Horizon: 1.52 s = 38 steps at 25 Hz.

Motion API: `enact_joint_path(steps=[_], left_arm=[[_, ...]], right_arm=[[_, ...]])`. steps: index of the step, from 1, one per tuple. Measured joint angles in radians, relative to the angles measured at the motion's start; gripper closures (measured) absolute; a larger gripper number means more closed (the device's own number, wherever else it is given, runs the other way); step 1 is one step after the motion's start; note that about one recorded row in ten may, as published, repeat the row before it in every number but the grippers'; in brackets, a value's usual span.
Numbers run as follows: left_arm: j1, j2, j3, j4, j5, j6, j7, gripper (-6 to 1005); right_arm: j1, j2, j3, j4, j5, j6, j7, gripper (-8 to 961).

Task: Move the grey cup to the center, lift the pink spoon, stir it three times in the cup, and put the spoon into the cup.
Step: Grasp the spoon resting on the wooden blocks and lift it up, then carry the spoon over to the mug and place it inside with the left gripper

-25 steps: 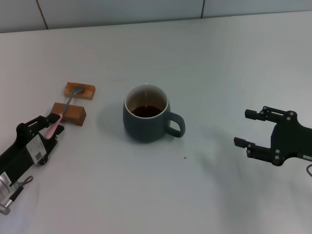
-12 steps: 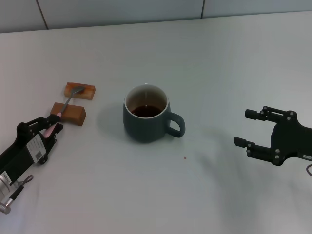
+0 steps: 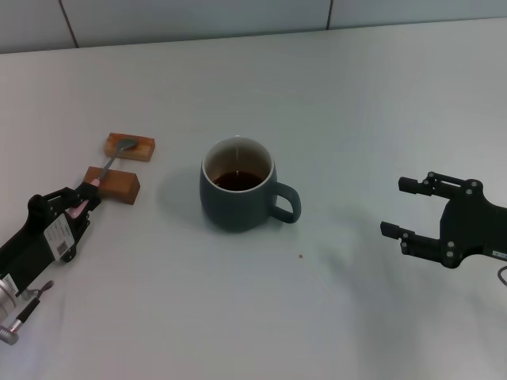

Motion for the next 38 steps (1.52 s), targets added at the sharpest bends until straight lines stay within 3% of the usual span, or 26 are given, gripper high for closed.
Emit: enact_joint_path(steps=[13, 18, 25, 31, 33, 35, 36, 38], left_arm=[[-0.003, -0.001, -0.028, 0.005, -0.001, 0.096, 0.046, 865], [-0.032, 0.004, -0.042, 0.076, -0.001, 0.216, 0.086, 867], [-0.093, 0.006, -0.031, 0.27, 0.001, 0.401, 0.091, 867], [-0.149, 0.004, 0.13, 0.502, 0.001, 0.526, 0.099, 867], [-0.158, 0.005, 0.202, 0.607, 0.001, 0.539, 0.1, 867], [-0.162, 0.006, 0.305, 0.784, 0.002, 0.546, 0.1, 867], [-0.162, 0.006, 0.305, 0.784, 0.002, 0.546, 0.1, 867], [-0.16, 0.008, 0.37, 0.909, 0.004, 0.548, 0.102, 867]], right_arm=[[0.005, 0.0, -0.01, 0.001, 0.0, 0.014, 0.0, 263], [0.009, 0.0, -0.01, 0.001, 0.0, 0.015, 0.0, 263], [0.015, 0.0, -0.01, 0.001, 0.0, 0.023, 0.0, 263], [0.019, 0.0, -0.01, 0.001, -0.003, 0.038, 0.001, 262], [0.02, 0.0, -0.01, 0.001, -0.005, 0.04, 0.001, 262], [0.02, 0.0, -0.01, 0.001, -0.006, 0.048, 0.001, 261], [0.02, 0.0, -0.01, 0.001, -0.006, 0.051, 0.001, 261], [0.02, 0.0, -0.01, 0.001, -0.006, 0.053, 0.002, 261]])
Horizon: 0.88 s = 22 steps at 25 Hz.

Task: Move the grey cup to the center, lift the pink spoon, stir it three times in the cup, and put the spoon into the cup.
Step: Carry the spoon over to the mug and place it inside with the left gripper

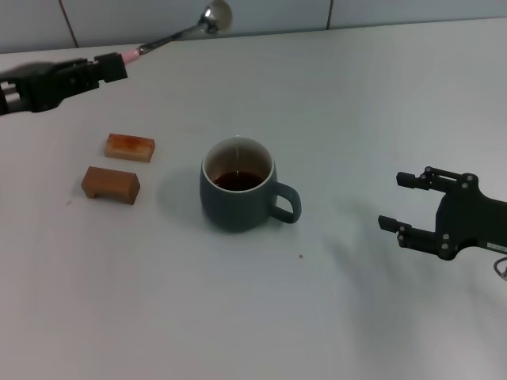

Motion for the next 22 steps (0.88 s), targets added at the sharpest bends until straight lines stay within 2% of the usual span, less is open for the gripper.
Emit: enact_joint_path(steps=[1, 2, 6, 7, 10, 11, 15, 16, 17, 18, 20, 22], left_arm=[[0.003, 0.004, 0.067, 0.131, 0.008, 0.001, 0.002, 867], [0.003, 0.004, 0.067, 0.131, 0.008, 0.001, 0.002, 867], [-0.008, 0.011, 0.206, 0.413, 0.112, 0.007, 0.004, 867], [-0.008, 0.011, 0.206, 0.413, 0.112, 0.007, 0.004, 867], [-0.034, 0.01, 0.264, 0.509, 0.2, 0.02, 0.004, 867], [-0.061, 0.004, 0.308, 0.562, 0.28, 0.028, 0.004, 867], [-0.061, 0.004, 0.308, 0.562, 0.28, 0.028, 0.004, 867], [-0.09, 0.0, 0.381, 0.603, 0.37, 0.035, 0.002, 867], [-0.09, 0.0, 0.381, 0.603, 0.37, 0.035, 0.002, 867], [-0.108, -0.002, 0.44, 0.623, 0.428, 0.038, 0.0, 867], [-0.108, -0.002, 0.44, 0.623, 0.428, 0.038, 0.0, 867], [-0.136, -0.011, 0.551, 0.645, 0.528, 0.025, -0.009, 867]], right_arm=[[0.0, 0.0, 0.0, 0.0, 0.0, 0.001, 0.0, 261], [0.0, 0.0, 0.0, 0.0, 0.0, 0.001, 0.0, 261], [-0.001, 0.0, 0.0, 0.0, 0.0, 0.002, 0.0, 261], [-0.001, 0.0, 0.0, 0.0, 0.0, 0.002, 0.0, 261], [-0.001, -0.001, 0.001, -0.004, 0.0, 0.003, 0.0, 261], [-0.001, -0.001, 0.003, -0.005, 0.0, 0.003, 0.0, 261], [-0.001, -0.001, 0.007, -0.006, 0.001, 0.003, 0.0, 261], [-0.001, -0.002, 0.009, -0.007, 0.001, 0.003, 0.0, 261], [-0.001, -0.002, 0.009, -0.007, 0.001, 0.003, 0.0, 261], [-0.001, -0.002, 0.009, -0.007, 0.001, 0.004, 0.0, 262], [-0.001, -0.002, 0.009, -0.007, 0.001, 0.008, 0.0, 262], [-0.001, -0.002, 0.009, -0.006, 0.003, 0.011, 0.0, 262]])
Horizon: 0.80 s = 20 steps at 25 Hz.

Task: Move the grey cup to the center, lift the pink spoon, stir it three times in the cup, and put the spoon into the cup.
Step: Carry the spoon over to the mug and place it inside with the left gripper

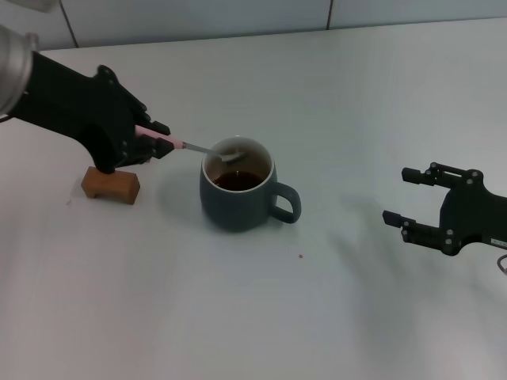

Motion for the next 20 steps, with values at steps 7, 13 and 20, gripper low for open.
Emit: enact_joint_path(steps=[7, 13, 20], left_arm=[[-0.029, -0.004, 0.128, 0.002, 0.088, -0.052, -0.026, 867], [-0.038, -0.007, 0.236, -0.005, 0.182, -0.107, -0.053, 867], [-0.064, -0.009, 0.309, -0.017, 0.223, -0.126, -0.076, 867]], right_arm=[[0.001, 0.0, -0.001, 0.003, 0.002, 0.001, 0.0, 262], [0.001, 0.0, 0.0, 0.006, 0.003, 0.001, 0.0, 262], [-0.003, 0.001, 0.0, 0.006, 0.003, 0.0, 0.001, 262]])
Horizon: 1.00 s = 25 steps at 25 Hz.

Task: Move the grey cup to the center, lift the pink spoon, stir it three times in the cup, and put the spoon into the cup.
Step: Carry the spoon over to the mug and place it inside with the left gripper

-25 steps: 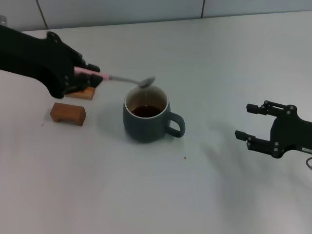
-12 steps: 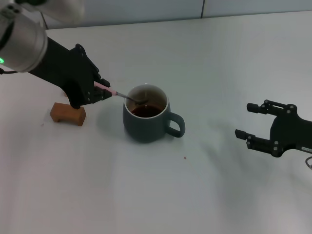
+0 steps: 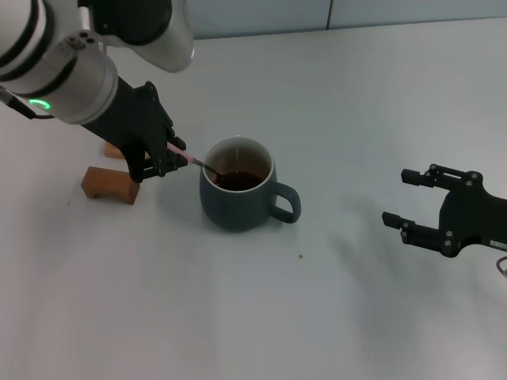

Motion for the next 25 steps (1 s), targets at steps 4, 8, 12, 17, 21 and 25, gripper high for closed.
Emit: enact_joint_path(steps=[4, 8, 12, 17, 21, 25], left_arm=[[-0.018, 0.0, 0.047, -0.034, 0.027, -0.012, -0.018, 867], [-0.019, 0.0, 0.05, -0.029, 0.029, -0.007, -0.019, 867], [-0.019, 0.0, 0.052, -0.026, 0.011, 0.0, -0.02, 867], [-0.019, 0.0, 0.079, -0.027, -0.027, -0.018, -0.03, 866], [-0.029, 0.0, 0.107, -0.042, -0.027, -0.055, -0.042, 866], [-0.046, 0.0, 0.114, -0.073, -0.015, -0.093, -0.052, 866]], right_arm=[[-0.004, 0.0, 0.0, 0.0, 0.0, -0.002, 0.0, 262], [-0.005, 0.0, 0.0, 0.0, 0.0, -0.002, 0.001, 262], [-0.006, 0.0, 0.0, 0.0, 0.0, -0.003, 0.002, 262], [-0.006, 0.0, 0.0, 0.0, 0.0, -0.004, 0.008, 263], [-0.006, 0.0, 0.0, 0.0, 0.0, -0.005, 0.009, 263], [-0.006, 0.0, 0.0, 0.0, 0.0, -0.006, 0.009, 263]])
